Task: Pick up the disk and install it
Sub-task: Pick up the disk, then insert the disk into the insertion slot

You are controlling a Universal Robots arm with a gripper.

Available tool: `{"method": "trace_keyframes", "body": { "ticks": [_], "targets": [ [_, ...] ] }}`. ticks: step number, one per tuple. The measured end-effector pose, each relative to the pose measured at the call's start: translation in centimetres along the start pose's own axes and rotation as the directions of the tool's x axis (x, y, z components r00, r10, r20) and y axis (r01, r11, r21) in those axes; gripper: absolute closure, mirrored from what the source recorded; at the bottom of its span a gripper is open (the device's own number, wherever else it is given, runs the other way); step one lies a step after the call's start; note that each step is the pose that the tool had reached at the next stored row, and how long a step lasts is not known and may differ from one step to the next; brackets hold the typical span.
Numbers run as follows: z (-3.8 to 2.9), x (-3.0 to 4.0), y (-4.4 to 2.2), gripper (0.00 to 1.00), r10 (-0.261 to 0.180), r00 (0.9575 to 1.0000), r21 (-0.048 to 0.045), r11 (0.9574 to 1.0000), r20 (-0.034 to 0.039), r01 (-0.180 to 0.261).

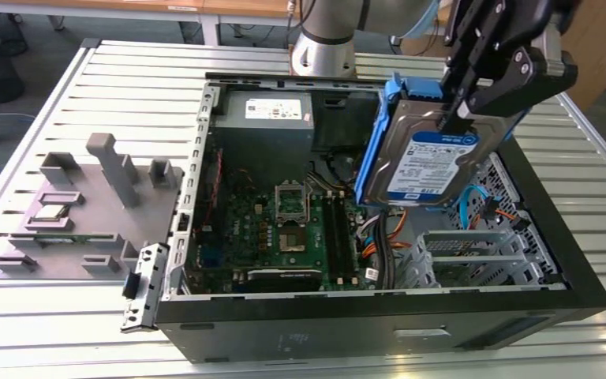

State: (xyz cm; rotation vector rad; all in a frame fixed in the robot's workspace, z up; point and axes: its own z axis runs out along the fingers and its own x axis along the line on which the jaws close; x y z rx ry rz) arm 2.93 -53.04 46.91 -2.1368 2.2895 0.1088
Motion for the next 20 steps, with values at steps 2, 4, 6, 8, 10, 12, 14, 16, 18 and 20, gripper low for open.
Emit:
{"method": "trace_keyframes", "body": {
  "ticks": [2,4,6,8,10,12,14,16,18,20],
  "targets": [
    [-0.01,0.27,-0.12,0.65,0.000,1.0000,0.0000,1.0000,-0.0001,0.000],
    [-0.02,0.54,-0.22,0.65,0.000,1.0000,0.0000,1.0000,-0.0001,0.000],
    [-0.03,0.83,-0.30,0.65,0.001,1.0000,0.0000,1.0000,0.0000,-0.001],
    [-0.03,1.12,-0.37,0.65,0.001,1.0000,0.0000,1.0000,0.0000,-0.001],
    [-0.04,1.40,-0.43,0.65,0.001,1.0000,0.0000,1.0000,0.0001,-0.001],
    [-0.05,1.66,-0.48,0.65,0.001,1.0000,0.0000,1.0000,0.0000,-0.001],
    [-0.05,1.92,-0.52,0.65,0.001,1.0000,0.0001,1.0000,0.0000,-0.001],
    [-0.05,2.18,-0.56,0.65,0.001,1.0000,0.0000,1.0000,0.0000,-0.001],
    [-0.05,2.43,-0.61,0.65,0.001,1.0000,0.0001,1.0000,0.0000,-0.001],
    [-0.05,2.70,-0.66,0.65,0.001,1.0000,0.0001,1.0000,0.0000,-0.001]
  ]
}}
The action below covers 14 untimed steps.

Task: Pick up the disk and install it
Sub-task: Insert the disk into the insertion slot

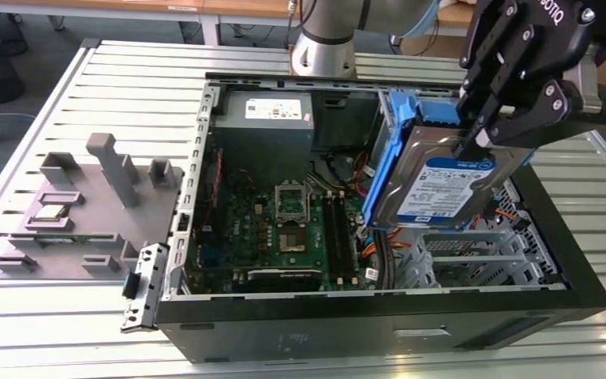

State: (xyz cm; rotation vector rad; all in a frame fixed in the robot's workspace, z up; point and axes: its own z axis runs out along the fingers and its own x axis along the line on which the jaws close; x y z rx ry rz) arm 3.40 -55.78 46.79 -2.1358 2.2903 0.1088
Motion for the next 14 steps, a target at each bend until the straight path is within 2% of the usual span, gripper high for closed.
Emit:
{"method": "trace_keyframes", "body": {
  "ticks": [9,14],
  "targets": [
    [-0.02,1.39,-0.25,0.65,0.000,1.0000,0.0000,1.0000,-0.0002,0.000],
    [0.00,1.77,-0.37,0.65,0.000,1.0000,0.0000,1.0000,-0.0001,0.000]
  ]
}}
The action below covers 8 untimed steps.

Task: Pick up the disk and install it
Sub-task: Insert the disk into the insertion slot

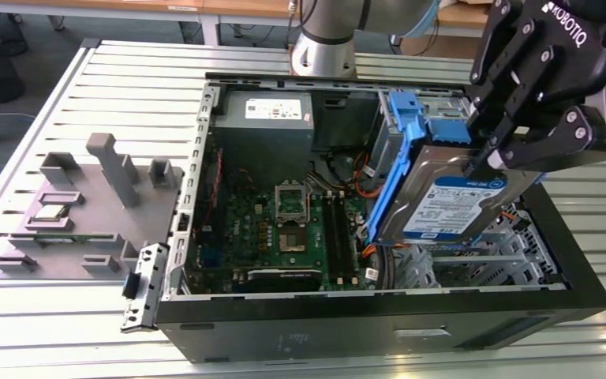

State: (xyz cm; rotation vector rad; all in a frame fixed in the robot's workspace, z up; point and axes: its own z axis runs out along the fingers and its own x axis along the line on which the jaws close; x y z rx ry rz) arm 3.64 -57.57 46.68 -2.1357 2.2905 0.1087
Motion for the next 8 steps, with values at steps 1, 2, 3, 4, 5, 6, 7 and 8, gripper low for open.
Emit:
{"method": "trace_keyframes", "body": {
  "ticks": [1,2,3,4,5,6,7,8],
  "targets": [
    [0.01,0.02,-0.06,0.65,0.000,1.0000,0.0000,1.0000,0.0002,0.000],
    [0.03,0.02,-0.14,0.65,0.000,1.0000,0.0000,1.0000,0.0003,0.000],
    [0.03,0.03,-0.25,0.65,0.000,1.0000,0.0000,1.0000,0.0002,0.000],
    [0.03,0.03,-0.35,0.65,0.000,1.0000,0.0000,1.0000,0.0000,0.000],
    [0.05,0.03,-0.47,0.65,0.000,1.0000,0.0000,1.0000,0.0001,0.000],
    [0.05,0.03,-0.59,0.65,0.000,1.0000,0.0000,1.0000,0.0001,0.000],
    [0.06,0.02,-0.71,0.65,0.000,1.0000,0.0000,1.0000,0.0002,0.000],
    [0.06,0.02,-0.85,0.65,0.000,1.0000,0.0000,1.0000,0.0001,0.000]
  ]
}}
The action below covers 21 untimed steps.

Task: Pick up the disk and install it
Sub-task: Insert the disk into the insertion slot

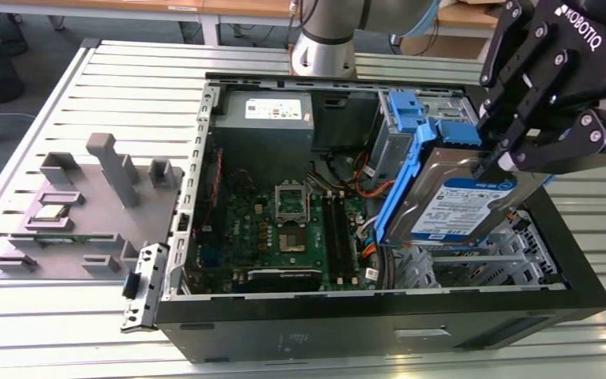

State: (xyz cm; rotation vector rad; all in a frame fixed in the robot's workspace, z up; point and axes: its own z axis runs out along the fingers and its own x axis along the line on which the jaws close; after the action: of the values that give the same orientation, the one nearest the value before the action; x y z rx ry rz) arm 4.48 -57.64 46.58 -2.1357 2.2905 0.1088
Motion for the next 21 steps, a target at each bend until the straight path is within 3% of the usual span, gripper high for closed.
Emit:
{"method": "trace_keyframes", "body": {
  "ticks": [17,21],
  "targets": [
    [0.01,-0.26,-3.89,0.65,0.000,1.0000,-0.0002,1.0000,0.0000,0.000],
    [0.05,-0.31,-4.55,0.65,0.000,1.0000,-0.0002,1.0000,0.0002,0.000]
  ]
}}
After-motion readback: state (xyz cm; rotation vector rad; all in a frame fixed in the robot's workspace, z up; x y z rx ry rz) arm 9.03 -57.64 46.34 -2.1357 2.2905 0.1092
